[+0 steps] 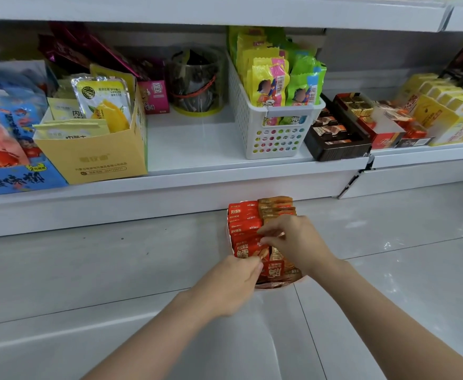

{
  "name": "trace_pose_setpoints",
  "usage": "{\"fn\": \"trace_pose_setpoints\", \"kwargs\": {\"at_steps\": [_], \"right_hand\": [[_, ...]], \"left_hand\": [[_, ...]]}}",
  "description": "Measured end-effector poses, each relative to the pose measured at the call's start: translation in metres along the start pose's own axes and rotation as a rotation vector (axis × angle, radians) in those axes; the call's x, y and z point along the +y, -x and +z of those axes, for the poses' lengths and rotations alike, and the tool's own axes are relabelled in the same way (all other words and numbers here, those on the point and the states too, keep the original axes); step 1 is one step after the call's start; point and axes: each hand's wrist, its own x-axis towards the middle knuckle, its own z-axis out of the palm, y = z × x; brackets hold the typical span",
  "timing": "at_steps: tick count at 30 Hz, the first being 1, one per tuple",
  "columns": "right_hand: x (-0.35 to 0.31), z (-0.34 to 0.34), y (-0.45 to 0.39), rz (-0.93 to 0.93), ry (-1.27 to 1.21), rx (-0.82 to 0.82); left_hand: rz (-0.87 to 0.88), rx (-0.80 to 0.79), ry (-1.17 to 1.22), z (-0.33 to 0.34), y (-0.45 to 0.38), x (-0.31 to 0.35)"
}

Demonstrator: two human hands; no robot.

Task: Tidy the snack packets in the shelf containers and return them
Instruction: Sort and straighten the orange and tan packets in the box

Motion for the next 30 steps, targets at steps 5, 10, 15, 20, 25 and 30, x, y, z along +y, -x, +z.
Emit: {"fn": "trace_pose_setpoints", "kwargs": {"at_steps": [5, 10, 15, 20, 25, 30], "right_hand": [[0.004, 0.005, 0.006, -0.020, 0.007, 0.011], [0.005, 0.012, 0.012, -0.100, 0.059, 0.022], [0.016, -0.016, 0.008, 0.196, -0.327, 0.118], [0.017, -0.058, 0.009, 0.311, -0.646, 0.291], [0.003, -0.069, 0.012, 0.341, -0.757, 0.336], [-0.009, -0.067, 0.008, 0.380, -0.810, 0.310]], "left_hand": [[0.168, 0.024, -0.083, 0.005, 0.007, -0.002], [0.181, 0.182, 0.164, 0.008, 0.021, -0.012], [0.092, 0.207, 0.318, 0.005, 0.016, -0.012], [0.104, 0.211, 0.240, 0.017, 0.010, -0.007], [-0.090, 0.101, 0.573, 0.007, 0.007, -0.008], [-0.135, 0.137, 0.972, -0.007, 0.003, 0.001]]}}
